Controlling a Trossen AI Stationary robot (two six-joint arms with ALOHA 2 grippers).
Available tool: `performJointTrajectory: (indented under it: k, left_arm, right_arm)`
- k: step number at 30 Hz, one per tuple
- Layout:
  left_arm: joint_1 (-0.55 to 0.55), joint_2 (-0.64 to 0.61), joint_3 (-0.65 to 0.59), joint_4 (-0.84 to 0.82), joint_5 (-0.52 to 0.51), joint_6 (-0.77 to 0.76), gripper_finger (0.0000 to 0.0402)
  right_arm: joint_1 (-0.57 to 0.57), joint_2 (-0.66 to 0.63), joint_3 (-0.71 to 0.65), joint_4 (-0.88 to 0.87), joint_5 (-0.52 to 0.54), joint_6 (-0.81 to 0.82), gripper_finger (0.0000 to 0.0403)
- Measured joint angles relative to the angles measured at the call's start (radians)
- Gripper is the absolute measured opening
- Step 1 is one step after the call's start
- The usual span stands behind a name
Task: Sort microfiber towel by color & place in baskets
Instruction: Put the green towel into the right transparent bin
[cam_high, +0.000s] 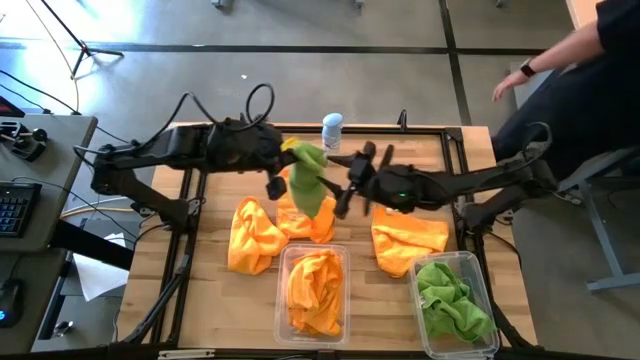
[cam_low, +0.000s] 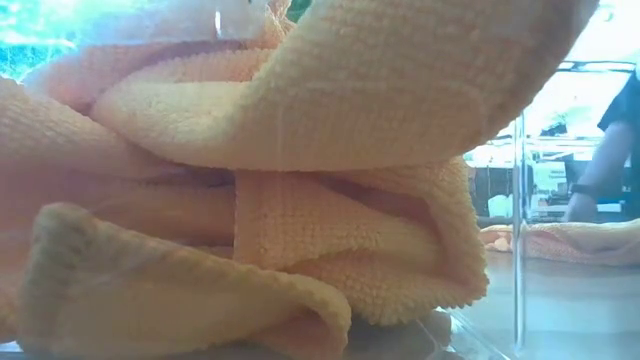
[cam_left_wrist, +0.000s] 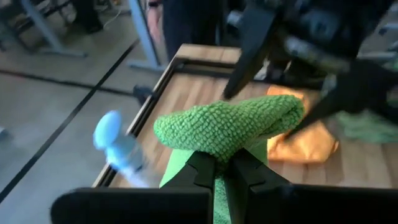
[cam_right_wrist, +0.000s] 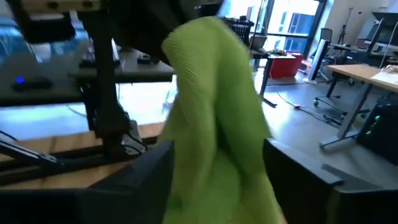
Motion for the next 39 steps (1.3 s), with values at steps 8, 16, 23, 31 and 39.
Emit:
performJointTrajectory:
  k: [8, 16, 23, 31, 39]
  left_arm:
    - [0.009, 0.021, 0.000, 0.169, 0.109, 0.024, 0.0000]
    - [0.008, -0.001, 0.000, 0.187, 0.095, 0.026, 0.0008]
    - [0.008, -0.006, 0.000, 0.171, 0.046, 0.046, 0.0046]
    - [0.008, -0.006, 0.001, 0.133, 0.088, 0.046, 0.0128]
    - [0.008, -0.021, 0.001, -0.143, 0.089, -0.003, 0.0178]
  right_arm:
    - [-0.042, 0.171, 0.251, -0.260, 0.005, 0.029, 0.0288]
    - [-0.054, 0.231, 0.328, -0.370, 0.001, 0.072, 0.0196]
    - [-0.054, 0.211, 0.328, -0.459, 0.007, 0.091, 0.0017]
    - [-0.054, 0.166, 0.328, -0.542, 0.007, 0.155, 0.0018]
    - [-0.013, 0.006, 0.328, -0.748, 0.008, 0.290, 0.0007]
